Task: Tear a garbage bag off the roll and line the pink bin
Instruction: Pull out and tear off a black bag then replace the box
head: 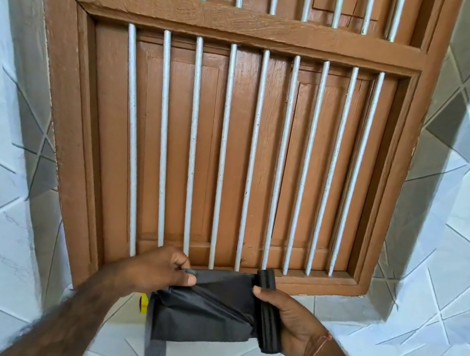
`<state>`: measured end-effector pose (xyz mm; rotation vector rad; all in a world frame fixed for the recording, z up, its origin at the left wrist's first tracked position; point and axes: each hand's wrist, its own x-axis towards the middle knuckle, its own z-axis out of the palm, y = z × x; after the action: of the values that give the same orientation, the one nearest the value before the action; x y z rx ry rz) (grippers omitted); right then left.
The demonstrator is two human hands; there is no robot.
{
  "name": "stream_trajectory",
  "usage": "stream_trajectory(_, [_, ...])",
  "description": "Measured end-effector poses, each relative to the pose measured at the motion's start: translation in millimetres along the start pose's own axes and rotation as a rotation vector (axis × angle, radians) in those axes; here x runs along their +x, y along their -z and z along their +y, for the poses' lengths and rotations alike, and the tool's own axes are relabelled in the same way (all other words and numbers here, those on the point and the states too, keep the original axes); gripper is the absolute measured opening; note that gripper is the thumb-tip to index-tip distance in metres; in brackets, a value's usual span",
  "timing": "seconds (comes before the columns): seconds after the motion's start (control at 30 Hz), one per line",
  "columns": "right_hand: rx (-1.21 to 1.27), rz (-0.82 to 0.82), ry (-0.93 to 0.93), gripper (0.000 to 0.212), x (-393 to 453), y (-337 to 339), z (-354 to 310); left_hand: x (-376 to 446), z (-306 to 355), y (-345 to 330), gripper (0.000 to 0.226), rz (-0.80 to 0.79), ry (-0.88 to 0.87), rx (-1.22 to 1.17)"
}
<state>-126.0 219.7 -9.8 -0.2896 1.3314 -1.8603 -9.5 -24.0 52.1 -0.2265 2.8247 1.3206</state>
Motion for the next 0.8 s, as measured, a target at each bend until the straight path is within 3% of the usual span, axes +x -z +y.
stream_trajectory(0.13, [-0.013, 0.03, 0.037, 0.047, 2, 7, -7, -16, -14, 26, 0.025, 0.023, 0.067, 0.05])
stream_trajectory(0.27, [-0.12, 0.014, 0.129, 0.02, 0, 4, -10, -28, -32, 38, 0.028, -0.046, 0.11, 0.127])
stream_trajectory(0.37, [-0.241, -0.047, 0.175, 0.03, -2, -9, -15, -28, -30, 29, 0.026, -0.06, 0.117, 0.122])
stream_trajectory(0.43, [-0.299, -0.105, 0.18, 0.03, -4, -18, -17, -24, -22, 14, 0.028, -0.038, 0.08, 0.017])
stream_trajectory(0.53, [-0.374, -0.172, 0.181, 0.022, -8, -31, -20, -12, -7, -17, 0.054, -0.09, -0.016, -0.227])
stream_trajectory(0.63, [-0.376, -0.206, 0.169, 0.028, -14, -34, -26, 2, 4, -51, 0.044, -0.181, -0.051, -0.391])
stream_trajectory(0.73, [-0.289, -0.171, 0.125, 0.037, -15, -22, -28, 10, 4, -62, 0.024, -0.139, -0.051, -0.512])
stream_trajectory(0.8, [-0.215, -0.134, 0.081, 0.047, -16, -12, -26, 13, 1, -56, 0.031, -0.131, -0.062, -0.51])
